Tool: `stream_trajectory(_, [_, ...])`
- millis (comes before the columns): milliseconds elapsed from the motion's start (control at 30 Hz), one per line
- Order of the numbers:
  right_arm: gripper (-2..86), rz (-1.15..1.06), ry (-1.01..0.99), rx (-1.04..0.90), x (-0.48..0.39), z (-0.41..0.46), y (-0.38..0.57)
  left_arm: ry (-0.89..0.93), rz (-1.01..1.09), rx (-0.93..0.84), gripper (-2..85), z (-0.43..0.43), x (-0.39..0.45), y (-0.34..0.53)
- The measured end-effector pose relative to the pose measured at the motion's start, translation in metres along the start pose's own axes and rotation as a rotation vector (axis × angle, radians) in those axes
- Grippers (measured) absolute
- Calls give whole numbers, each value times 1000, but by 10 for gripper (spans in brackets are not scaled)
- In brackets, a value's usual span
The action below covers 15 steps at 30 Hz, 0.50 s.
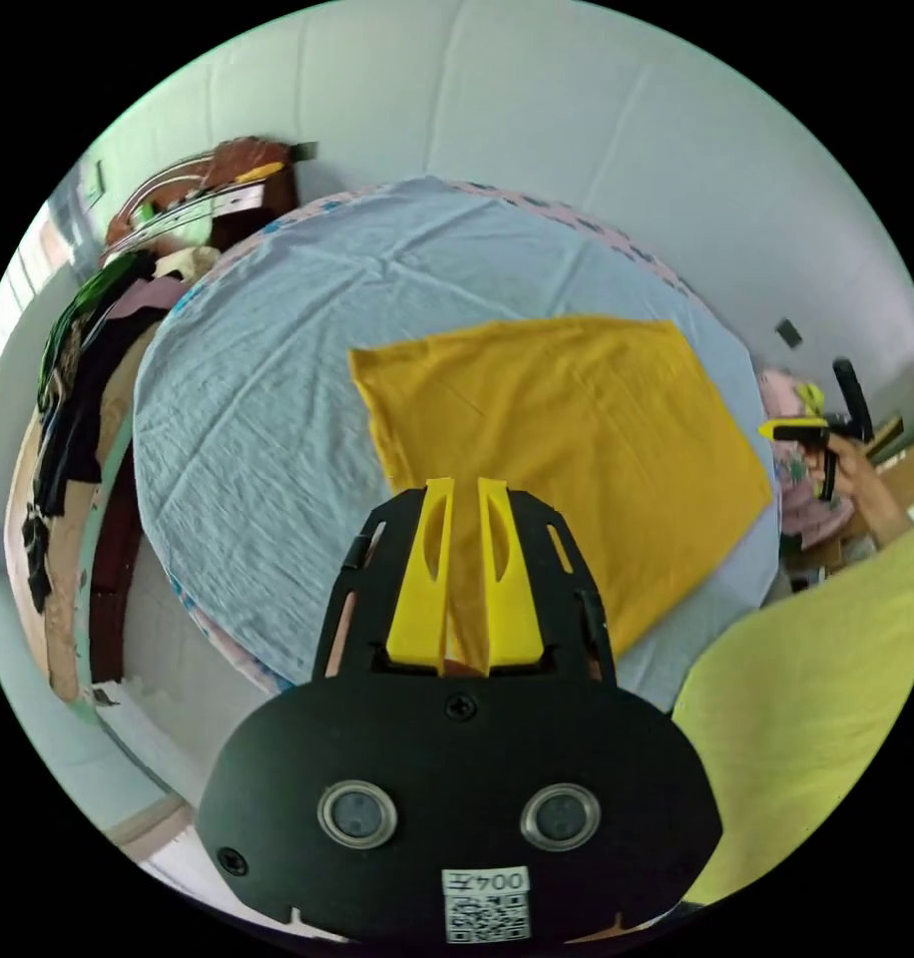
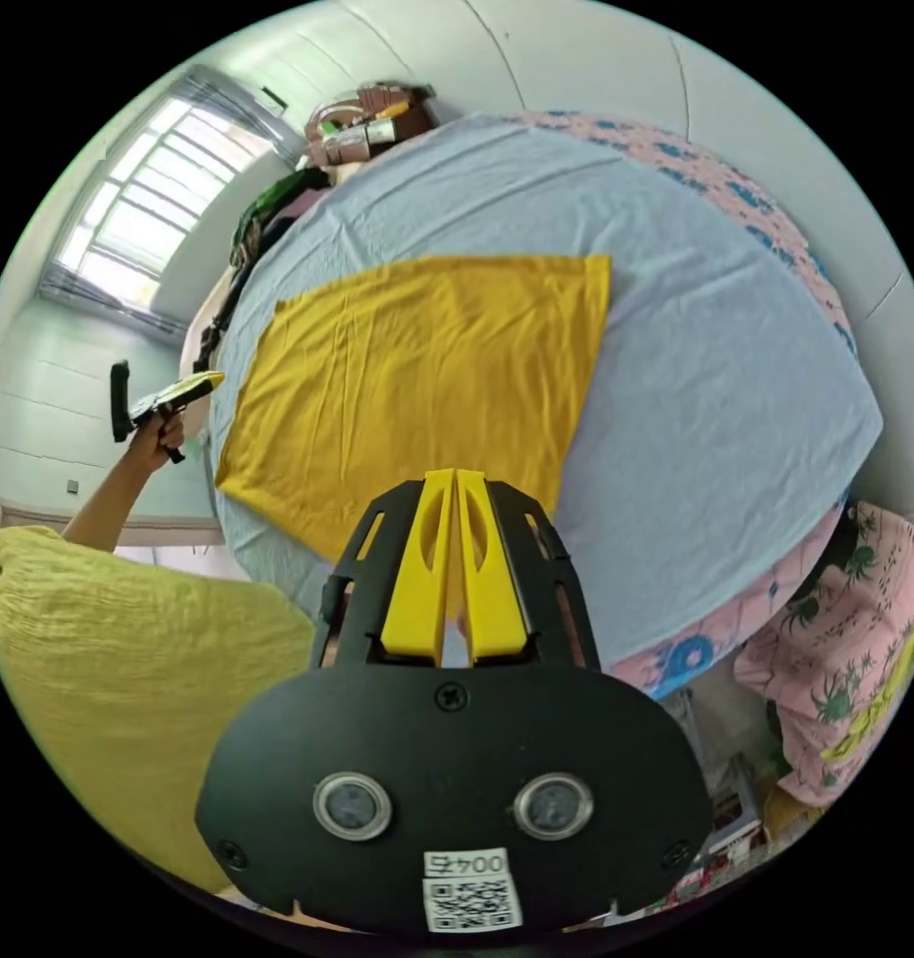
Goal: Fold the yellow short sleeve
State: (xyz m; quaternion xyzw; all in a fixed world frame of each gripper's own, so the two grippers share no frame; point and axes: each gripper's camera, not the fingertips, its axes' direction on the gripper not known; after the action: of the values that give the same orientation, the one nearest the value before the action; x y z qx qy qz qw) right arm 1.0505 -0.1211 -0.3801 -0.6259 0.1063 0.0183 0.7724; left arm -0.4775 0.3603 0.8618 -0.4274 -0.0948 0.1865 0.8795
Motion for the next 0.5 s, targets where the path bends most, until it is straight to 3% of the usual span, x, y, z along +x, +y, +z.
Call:
stream_trajectory(233, [-5,27,215,-129,-49,59,82,-27,75,-132,10,6,106,88])
stream_trajectory(333, [-5,-2,279,-218,-58,84,102,-84,153,-66,9,-6,130,109])
stream_trajectory(500, [-5,-1,355,-172,-69,102,140,-100,230,-6,11,-24,162,144])
